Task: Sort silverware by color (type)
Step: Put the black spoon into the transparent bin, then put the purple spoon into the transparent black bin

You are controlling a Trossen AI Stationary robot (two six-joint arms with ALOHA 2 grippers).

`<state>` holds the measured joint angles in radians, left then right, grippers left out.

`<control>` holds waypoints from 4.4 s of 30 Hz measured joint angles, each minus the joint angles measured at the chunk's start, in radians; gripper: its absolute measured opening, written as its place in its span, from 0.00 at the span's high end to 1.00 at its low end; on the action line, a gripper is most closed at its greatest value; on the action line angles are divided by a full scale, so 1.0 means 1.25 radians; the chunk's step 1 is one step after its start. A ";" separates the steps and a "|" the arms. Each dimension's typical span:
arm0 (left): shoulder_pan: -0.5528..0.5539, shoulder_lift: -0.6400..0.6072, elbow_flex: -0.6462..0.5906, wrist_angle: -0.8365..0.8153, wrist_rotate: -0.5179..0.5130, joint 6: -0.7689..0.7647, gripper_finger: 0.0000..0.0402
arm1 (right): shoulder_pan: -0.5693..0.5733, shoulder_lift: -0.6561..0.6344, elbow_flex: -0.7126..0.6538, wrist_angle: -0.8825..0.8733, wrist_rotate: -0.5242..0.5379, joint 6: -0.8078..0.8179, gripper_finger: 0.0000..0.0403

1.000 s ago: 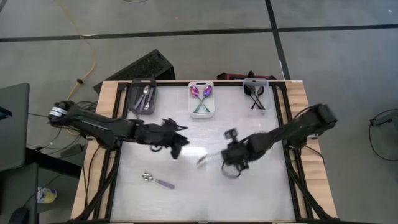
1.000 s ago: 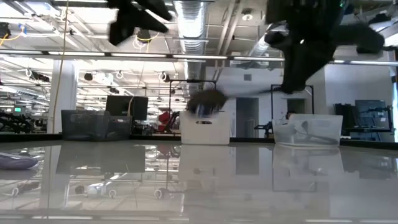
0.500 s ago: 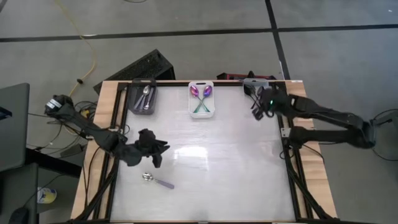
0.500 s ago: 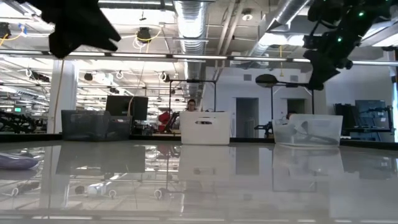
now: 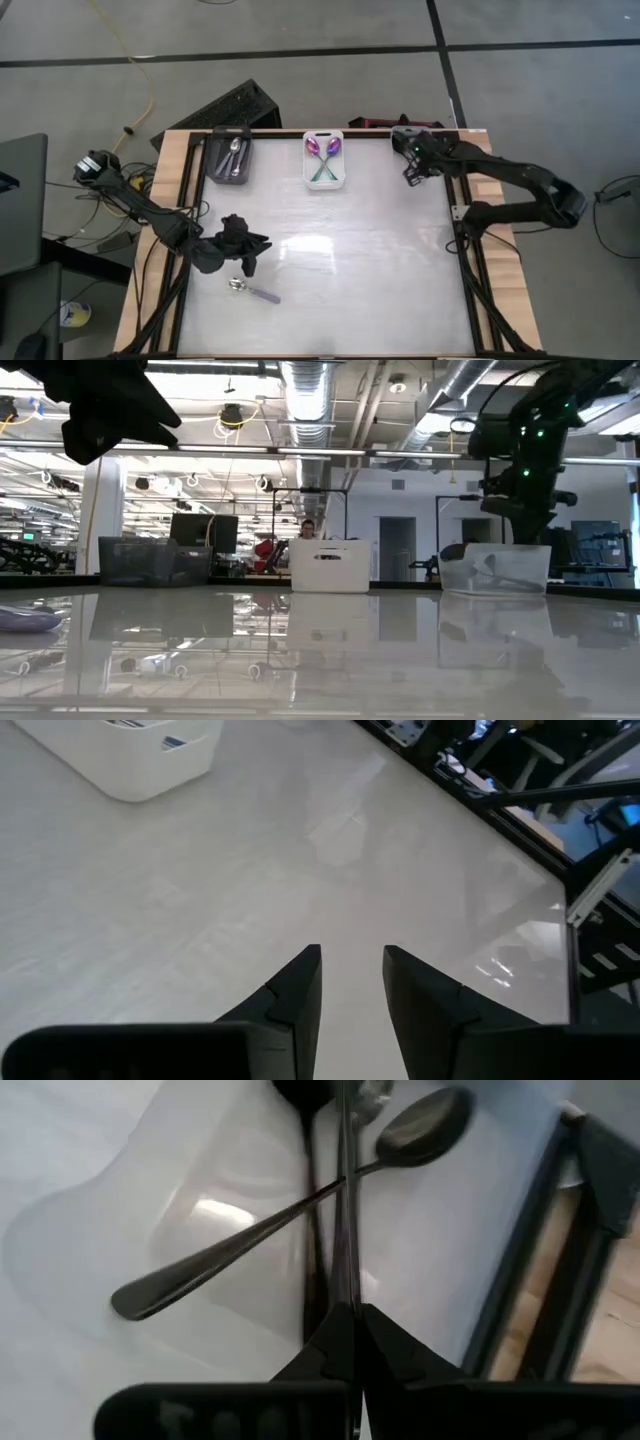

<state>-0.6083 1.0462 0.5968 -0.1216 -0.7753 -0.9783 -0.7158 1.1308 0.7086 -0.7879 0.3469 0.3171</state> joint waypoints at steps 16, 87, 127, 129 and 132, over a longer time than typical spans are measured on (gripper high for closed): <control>0.000 0.000 0.000 0.005 0.010 -0.001 0.77 | 0.000 0.013 0.014 0.006 -0.004 -0.022 0.51; -0.321 0.146 0.000 -0.162 0.213 -0.038 0.77 | 0.804 1.237 1.275 0.424 -0.245 0.018 0.54; -0.319 -0.210 0.001 -0.027 -0.419 0.329 0.77 | 0.603 1.137 1.269 0.315 -0.100 -0.188 0.82; -0.319 -0.252 0.001 -0.055 -0.485 0.316 0.77 | 0.574 1.133 1.271 0.376 -0.111 -0.178 0.82; -0.319 -0.294 0.001 -0.108 -0.522 0.312 0.77 | 0.531 1.133 1.271 0.460 -0.129 -0.170 0.82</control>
<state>-1.0073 0.6783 0.5976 -0.2572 -1.4283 -0.5877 -0.0515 2.5473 2.2974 -0.2131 0.1854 0.1048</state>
